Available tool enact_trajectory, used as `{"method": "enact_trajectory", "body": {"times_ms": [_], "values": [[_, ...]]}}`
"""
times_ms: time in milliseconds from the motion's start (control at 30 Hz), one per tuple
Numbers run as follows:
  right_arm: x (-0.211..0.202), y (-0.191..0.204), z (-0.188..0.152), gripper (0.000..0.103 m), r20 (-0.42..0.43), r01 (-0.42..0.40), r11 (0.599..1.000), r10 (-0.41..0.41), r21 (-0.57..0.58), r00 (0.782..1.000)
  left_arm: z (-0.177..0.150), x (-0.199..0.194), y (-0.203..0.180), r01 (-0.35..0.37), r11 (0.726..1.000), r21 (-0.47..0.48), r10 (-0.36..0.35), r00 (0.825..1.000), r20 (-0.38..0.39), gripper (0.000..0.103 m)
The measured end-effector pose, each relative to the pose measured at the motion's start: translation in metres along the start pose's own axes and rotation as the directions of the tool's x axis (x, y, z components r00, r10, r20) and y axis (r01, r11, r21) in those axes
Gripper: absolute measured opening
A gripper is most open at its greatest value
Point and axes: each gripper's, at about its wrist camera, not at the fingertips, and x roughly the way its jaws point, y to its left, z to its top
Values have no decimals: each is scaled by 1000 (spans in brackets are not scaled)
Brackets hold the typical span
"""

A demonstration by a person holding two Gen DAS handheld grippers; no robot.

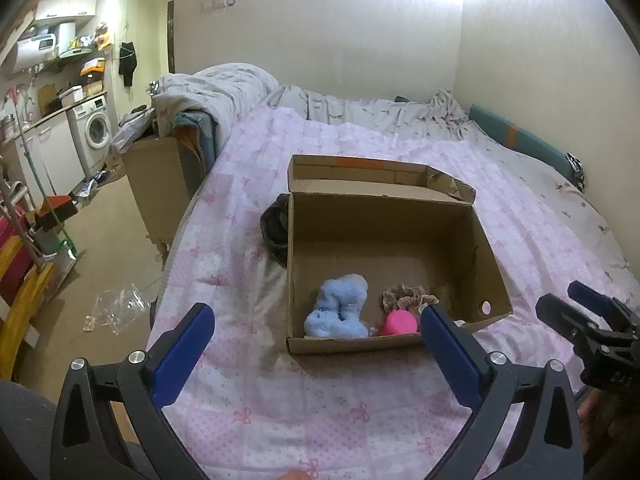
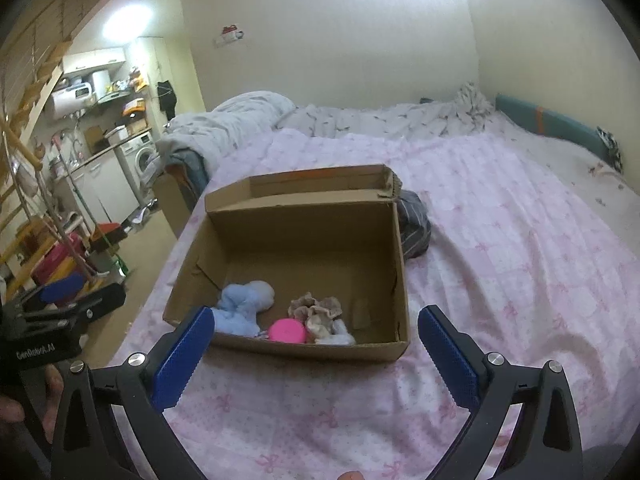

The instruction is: Organize soft objects

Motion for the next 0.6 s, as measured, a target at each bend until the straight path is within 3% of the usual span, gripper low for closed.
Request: {"method": "enact_trajectory", "body": {"times_ms": [600], "values": [[5, 9, -5, 103, -23, 3, 999, -4, -37, 1000, -2, 2, 1, 32, 999, 5, -32, 999, 16, 103]]}}
